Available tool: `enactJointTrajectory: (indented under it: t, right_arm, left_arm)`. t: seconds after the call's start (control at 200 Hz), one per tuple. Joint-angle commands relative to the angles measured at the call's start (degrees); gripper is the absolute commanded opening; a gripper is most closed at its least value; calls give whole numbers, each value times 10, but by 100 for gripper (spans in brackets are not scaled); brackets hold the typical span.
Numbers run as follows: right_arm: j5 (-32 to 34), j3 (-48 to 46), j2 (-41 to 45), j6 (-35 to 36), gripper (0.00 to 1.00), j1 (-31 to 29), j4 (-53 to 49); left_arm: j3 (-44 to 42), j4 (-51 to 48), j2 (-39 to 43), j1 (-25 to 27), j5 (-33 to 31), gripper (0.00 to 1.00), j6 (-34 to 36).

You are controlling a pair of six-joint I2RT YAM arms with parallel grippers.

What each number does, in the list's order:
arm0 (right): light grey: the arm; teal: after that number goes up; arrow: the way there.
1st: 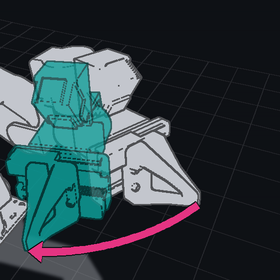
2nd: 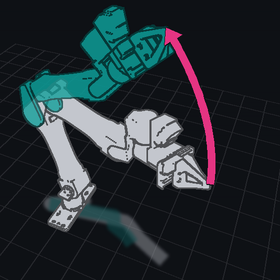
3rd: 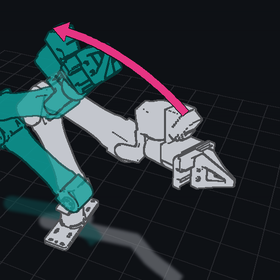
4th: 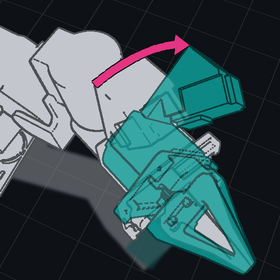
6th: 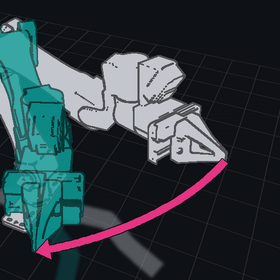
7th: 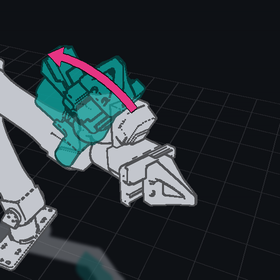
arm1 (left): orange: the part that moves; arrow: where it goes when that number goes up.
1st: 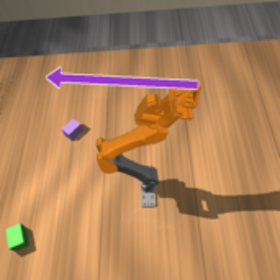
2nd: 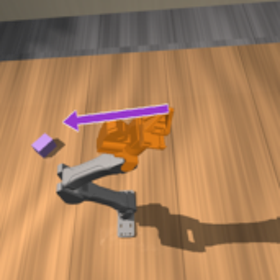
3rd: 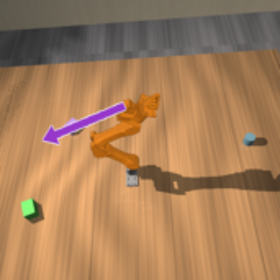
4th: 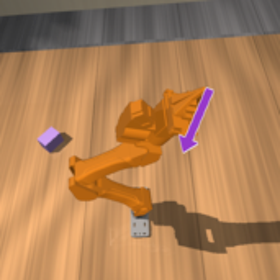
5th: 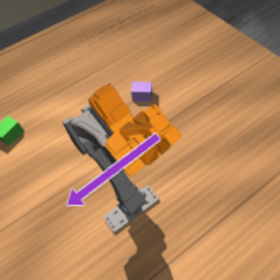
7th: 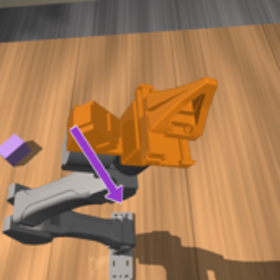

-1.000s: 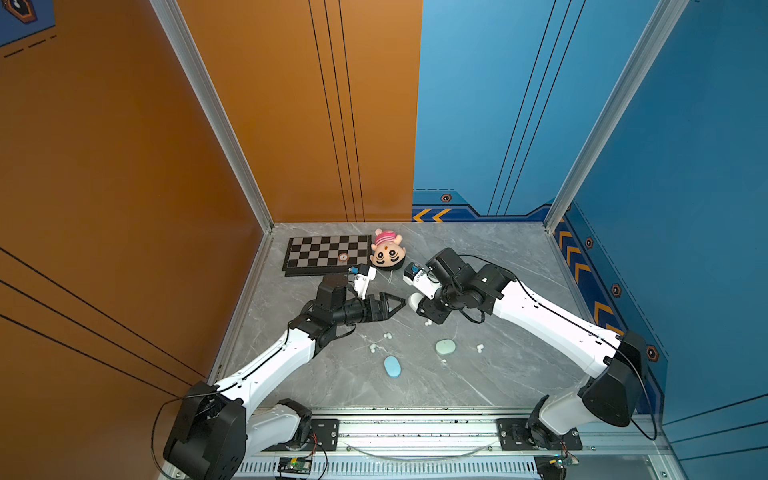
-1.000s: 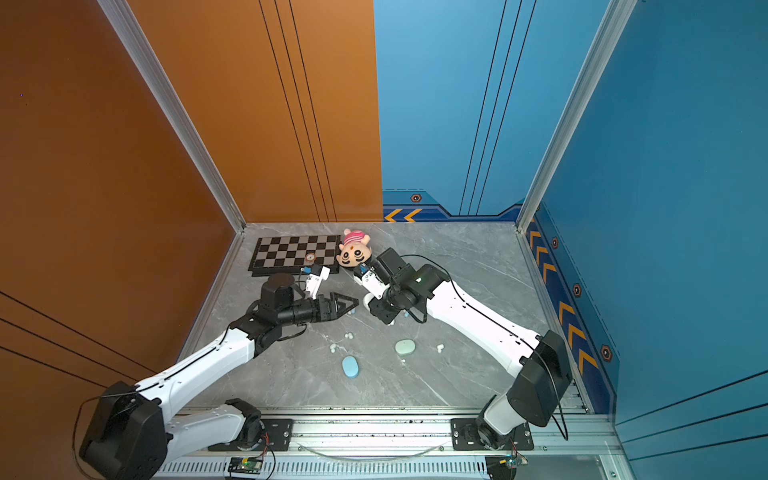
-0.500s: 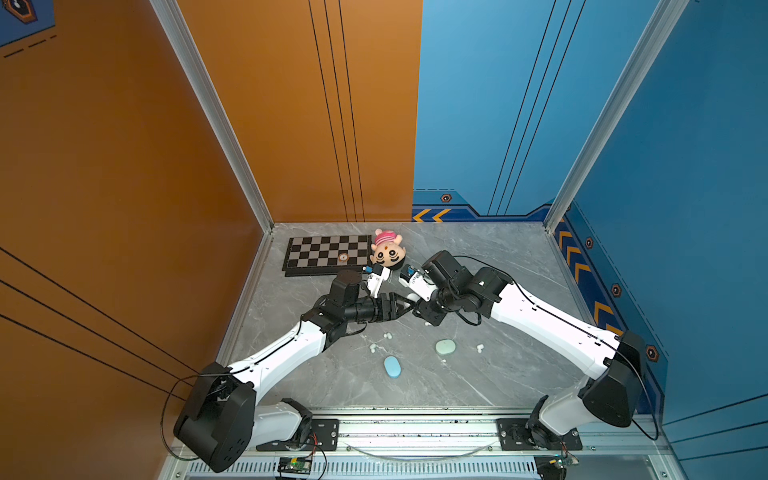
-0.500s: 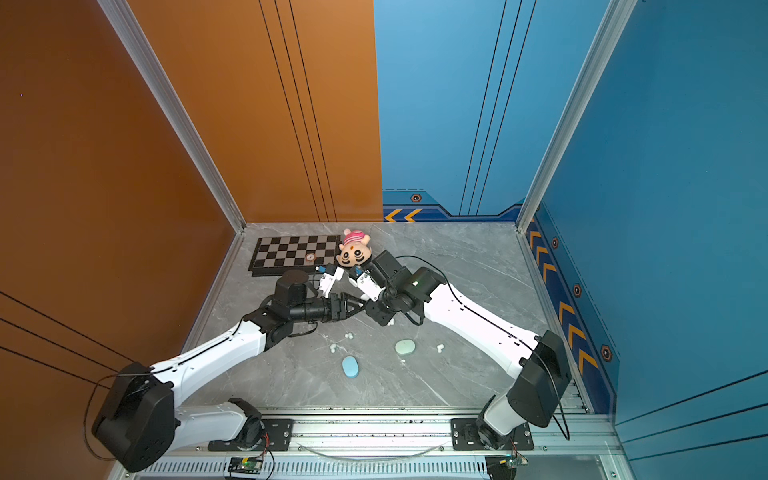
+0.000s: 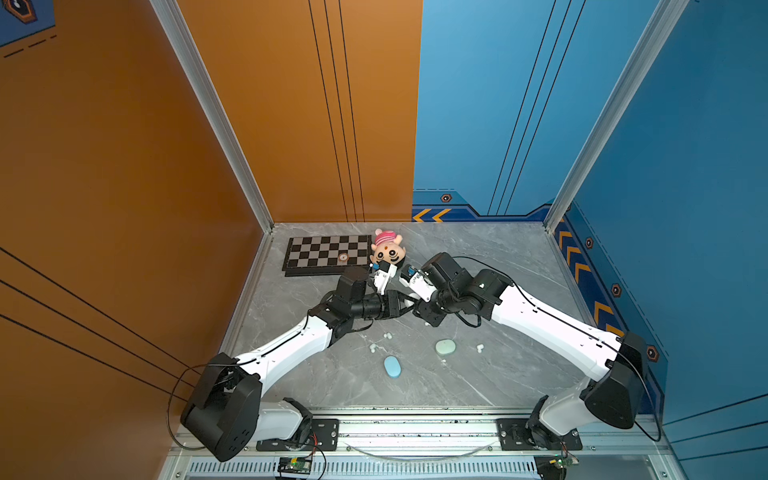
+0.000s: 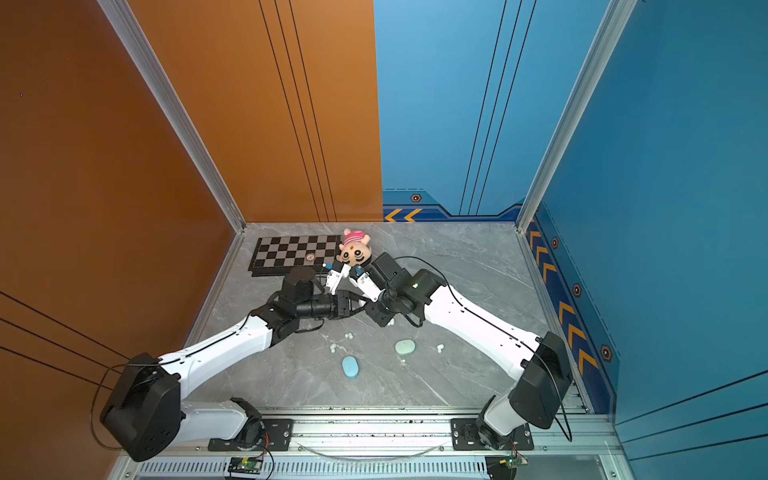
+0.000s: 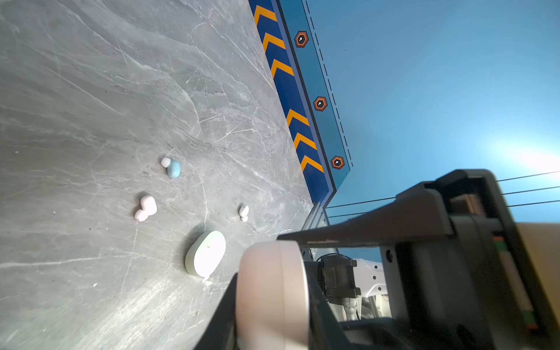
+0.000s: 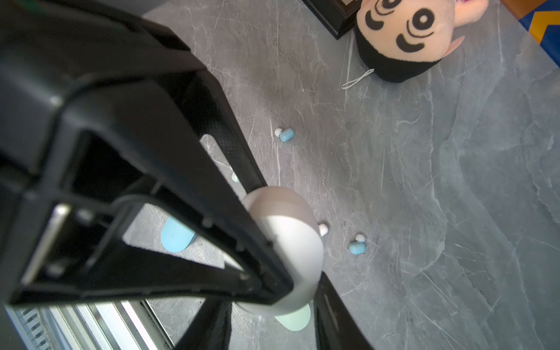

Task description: Insert the wireless bluetooth earbuds into the charging case

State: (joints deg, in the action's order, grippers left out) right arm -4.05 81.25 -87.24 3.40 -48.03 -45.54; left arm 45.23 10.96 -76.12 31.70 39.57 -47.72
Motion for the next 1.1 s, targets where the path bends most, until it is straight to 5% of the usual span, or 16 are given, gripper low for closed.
enactJointTrajectory:
  t: [0.0, 0.1, 0.365, 0.465, 0.631, 1.096]
  right_arm:
    - [0, -12, 24, -26, 47, 8, 46]
    - [-38, -22, 44, -37, 74, 23, 62]
    - [-161, -146, 179, -35, 82, 92, 186]
    - [-175, -209, 244, -90, 88, 122, 266]
    - [-229, -247, 271, -178, 86, 155, 315]
    - [-223, -280, 233, -192, 71, 134, 357]
  left_arm:
    - [24, 2, -14, 9, 20, 0, -35]
    - [36, 1, -31, 4, 29, 0, -83]
    - [68, 2, -51, -5, 45, 0, -162]
    - [82, 2, -60, -9, 72, 0, -182]
    - [93, 2, -59, -10, 100, 0, -204]
    - [92, -15, -35, -14, 109, 0, -221]
